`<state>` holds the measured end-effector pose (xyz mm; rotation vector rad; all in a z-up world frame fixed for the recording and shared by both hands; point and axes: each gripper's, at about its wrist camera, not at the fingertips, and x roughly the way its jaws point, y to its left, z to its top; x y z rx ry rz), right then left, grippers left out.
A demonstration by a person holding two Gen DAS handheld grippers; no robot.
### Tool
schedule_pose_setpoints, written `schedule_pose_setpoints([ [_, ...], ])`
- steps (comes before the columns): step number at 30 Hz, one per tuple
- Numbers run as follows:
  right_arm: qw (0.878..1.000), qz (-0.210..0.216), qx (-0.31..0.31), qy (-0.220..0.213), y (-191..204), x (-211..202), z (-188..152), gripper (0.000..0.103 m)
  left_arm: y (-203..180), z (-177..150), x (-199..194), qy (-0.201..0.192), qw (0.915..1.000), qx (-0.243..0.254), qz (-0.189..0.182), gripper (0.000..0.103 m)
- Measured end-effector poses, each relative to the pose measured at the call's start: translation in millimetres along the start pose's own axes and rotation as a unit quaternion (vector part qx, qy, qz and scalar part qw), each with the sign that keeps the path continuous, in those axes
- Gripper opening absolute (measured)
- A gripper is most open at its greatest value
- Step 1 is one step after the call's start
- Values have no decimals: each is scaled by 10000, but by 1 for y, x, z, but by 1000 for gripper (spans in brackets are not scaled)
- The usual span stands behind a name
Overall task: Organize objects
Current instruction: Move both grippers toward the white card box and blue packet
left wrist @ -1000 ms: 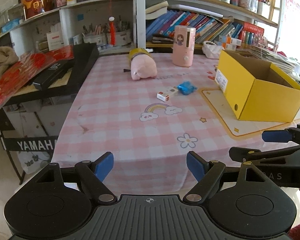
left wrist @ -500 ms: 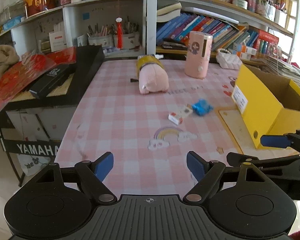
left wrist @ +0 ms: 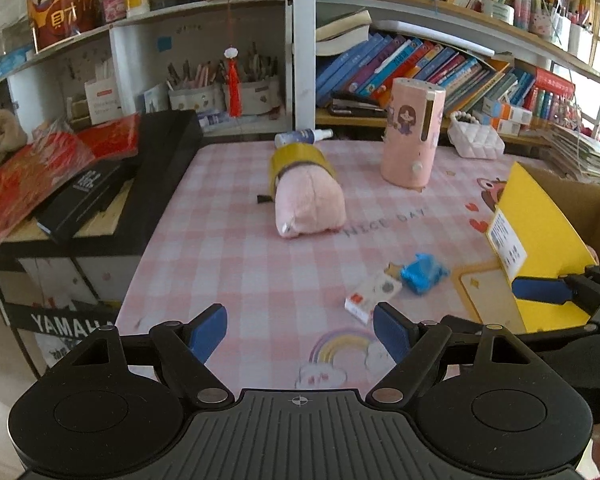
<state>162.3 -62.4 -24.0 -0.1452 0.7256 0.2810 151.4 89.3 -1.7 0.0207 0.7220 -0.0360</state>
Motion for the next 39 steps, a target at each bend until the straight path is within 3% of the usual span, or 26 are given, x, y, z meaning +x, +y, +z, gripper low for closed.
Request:
schedule_pose_setpoints([
  [18,9996,-35,35,266,-17,61,24,72,-6,30,52,204,9998,3,-13,83],
  [31,9967,-49,316,748,-36,112,37,69,-4,23,79,686,9976,126,-35,83],
  [34,9955,16,334,887,-38,121,37,64,-9,18,84,844,9959,263,-170,83],
  [37,9962,82,326,805,-40,123,38,43,-17,15,88,937,9942,453,-282,83],
  [39,9965,108,377,741,-43,123,40,41,-23,15,92,971,9930,578,-357,83],
])
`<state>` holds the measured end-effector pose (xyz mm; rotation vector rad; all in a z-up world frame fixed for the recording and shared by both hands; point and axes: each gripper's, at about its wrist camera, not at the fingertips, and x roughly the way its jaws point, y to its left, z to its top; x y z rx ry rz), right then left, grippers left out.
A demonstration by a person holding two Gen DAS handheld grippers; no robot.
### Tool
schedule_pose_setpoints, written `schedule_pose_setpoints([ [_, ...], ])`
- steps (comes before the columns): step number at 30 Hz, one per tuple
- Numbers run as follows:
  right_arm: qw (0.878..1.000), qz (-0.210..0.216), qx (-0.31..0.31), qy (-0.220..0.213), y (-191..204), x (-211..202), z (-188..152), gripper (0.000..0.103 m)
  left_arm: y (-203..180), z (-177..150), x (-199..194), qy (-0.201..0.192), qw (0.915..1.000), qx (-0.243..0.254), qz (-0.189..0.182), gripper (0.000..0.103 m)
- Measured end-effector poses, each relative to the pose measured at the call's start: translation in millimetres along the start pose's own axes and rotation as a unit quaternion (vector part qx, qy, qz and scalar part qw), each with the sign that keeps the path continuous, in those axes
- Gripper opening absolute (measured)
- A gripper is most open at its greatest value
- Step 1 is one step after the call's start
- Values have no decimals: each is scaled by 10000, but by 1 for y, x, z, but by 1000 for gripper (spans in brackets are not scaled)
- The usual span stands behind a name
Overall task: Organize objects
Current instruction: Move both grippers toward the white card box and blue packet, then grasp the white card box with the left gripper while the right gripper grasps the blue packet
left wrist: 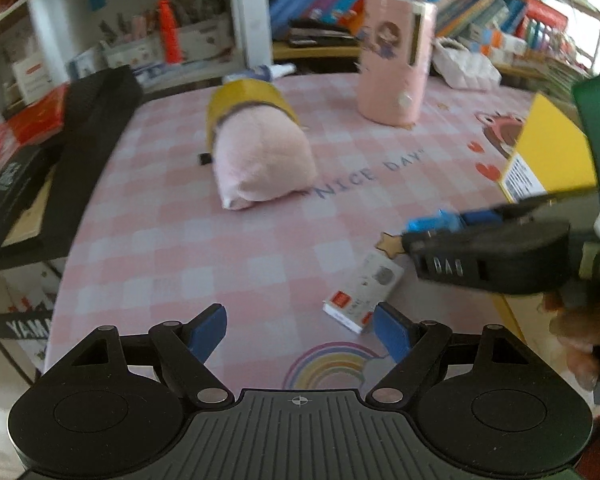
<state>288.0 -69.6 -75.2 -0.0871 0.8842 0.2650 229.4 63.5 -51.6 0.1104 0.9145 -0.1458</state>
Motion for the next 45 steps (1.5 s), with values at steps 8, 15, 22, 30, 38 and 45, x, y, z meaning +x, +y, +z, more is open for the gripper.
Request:
schedule_pose_setpoints([
  [8,9969,-61,207,-758,-10,-25,8,40,-20,7,25,133,9988,460,-128,81],
  [15,9944,-24,441,-962,-20,-33,15,39,-25,8,35,230,9976,604,-260,76],
  [22,9945,129,424,-952,-16,-33,14,40,-25,9,32,219,9967,571,-526,40],
  [30,9957,276,421,-772,-14,-29,13,40,-12,11,29,255,9989,116,-379,30],
  [38,9971,285,318,-631,-9,-26,8,40,8,12,19,103,9988,-407,-249,29],
  [45,9977,295,104,-597,2,-32,-1,39,14,2,7,15,9981,-569,-238,29],
])
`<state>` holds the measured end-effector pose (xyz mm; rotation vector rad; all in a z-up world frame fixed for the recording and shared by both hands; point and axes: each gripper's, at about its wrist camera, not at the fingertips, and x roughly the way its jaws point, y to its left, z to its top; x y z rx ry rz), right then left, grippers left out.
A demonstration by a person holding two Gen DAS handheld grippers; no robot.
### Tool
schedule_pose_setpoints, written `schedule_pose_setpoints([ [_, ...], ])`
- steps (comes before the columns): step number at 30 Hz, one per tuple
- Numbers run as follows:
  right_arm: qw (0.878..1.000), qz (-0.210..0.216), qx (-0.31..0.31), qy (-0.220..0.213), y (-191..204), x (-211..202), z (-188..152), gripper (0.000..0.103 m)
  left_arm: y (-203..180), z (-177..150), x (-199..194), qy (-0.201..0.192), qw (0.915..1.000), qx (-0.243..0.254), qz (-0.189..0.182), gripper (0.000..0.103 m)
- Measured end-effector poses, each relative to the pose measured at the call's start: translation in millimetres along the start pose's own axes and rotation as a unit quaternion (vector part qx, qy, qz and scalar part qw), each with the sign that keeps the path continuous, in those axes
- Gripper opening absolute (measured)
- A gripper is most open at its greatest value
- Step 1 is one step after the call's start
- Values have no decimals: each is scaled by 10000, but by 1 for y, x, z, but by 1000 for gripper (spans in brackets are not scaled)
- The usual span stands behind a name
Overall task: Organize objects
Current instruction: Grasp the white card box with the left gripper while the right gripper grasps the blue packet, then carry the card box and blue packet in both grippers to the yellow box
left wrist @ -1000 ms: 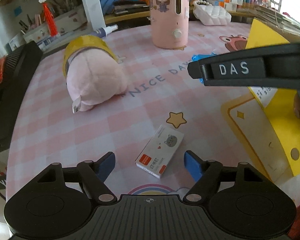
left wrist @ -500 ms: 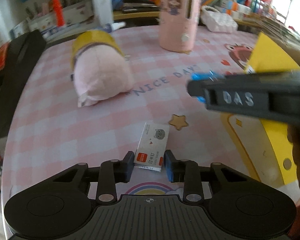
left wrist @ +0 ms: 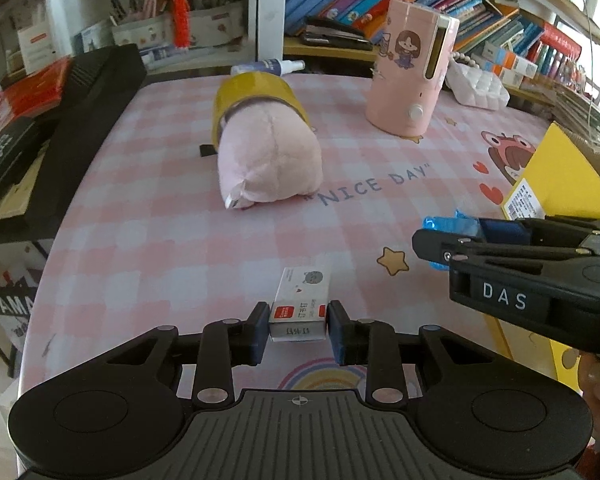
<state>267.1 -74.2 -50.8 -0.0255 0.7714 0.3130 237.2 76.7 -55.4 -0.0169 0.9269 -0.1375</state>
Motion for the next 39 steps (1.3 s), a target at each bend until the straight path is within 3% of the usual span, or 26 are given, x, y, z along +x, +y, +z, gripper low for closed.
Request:
schedule_pose_setpoints([
  [14,9991,-250,-331,103,15,-26,-25,39,12,-13,-38,-369,9991,-221,-61,28],
  [23,9994,-197,-267,28,19,-49,-34,39,17,-23,-69,-672,9970,-360,-163,28],
  [39,9989,-231,-381,-156,46,-104,-58,39,29,-64,-129,-1155,9921,-467,-175,28],
])
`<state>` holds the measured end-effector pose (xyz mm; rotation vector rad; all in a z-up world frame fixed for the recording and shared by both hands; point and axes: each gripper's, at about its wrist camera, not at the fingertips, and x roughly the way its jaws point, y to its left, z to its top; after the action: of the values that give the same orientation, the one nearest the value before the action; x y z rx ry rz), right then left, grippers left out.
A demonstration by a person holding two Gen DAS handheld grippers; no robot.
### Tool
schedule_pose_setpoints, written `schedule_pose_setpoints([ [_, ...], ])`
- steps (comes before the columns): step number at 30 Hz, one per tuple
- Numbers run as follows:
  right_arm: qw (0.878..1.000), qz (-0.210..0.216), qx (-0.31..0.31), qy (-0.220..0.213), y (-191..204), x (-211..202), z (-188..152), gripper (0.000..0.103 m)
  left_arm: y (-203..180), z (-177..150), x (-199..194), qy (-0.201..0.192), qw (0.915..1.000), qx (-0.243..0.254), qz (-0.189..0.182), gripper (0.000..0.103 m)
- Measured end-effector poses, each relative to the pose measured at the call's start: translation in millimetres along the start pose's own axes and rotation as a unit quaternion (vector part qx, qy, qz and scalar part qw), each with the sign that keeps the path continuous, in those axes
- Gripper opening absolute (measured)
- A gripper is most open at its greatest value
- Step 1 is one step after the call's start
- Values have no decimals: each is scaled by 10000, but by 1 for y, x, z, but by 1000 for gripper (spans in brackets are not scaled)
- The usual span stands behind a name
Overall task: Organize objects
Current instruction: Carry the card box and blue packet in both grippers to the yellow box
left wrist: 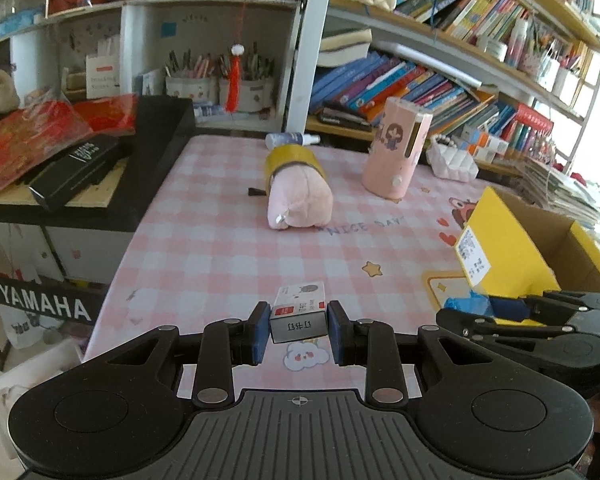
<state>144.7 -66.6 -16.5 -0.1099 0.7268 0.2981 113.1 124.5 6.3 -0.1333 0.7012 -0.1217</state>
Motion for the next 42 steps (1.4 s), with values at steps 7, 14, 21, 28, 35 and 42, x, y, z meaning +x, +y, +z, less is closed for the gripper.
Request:
schedule_pose_setpoints([
  [7,9999,-25,-42,-134,18,-34,-18,39,-3,-16,-33,-168,9997,99,-131,28],
  [14,9995,-208,141,-176,29,-63,-42,38,-12,-37,-57,-152,9987,297,-390,28],
  [21,9978,-455,461,-149,29,-91,-74,38,-27,-59,-75,-28,9955,567,-760,28],
  [28,9927,-793,909,-68,18,-115,-106,38,-47,-76,-81,128,9892,854,-1187,28],
  [35,9827,-1287,1330,-103,-1,-142,-128,38,-74,-79,-79,167,9793,1169,-1643,28],
  [42,9691,-1784,1699,-106,-24,-164,-146,38,-105,-79,-69,241,9657,1495,-2107,28],
])
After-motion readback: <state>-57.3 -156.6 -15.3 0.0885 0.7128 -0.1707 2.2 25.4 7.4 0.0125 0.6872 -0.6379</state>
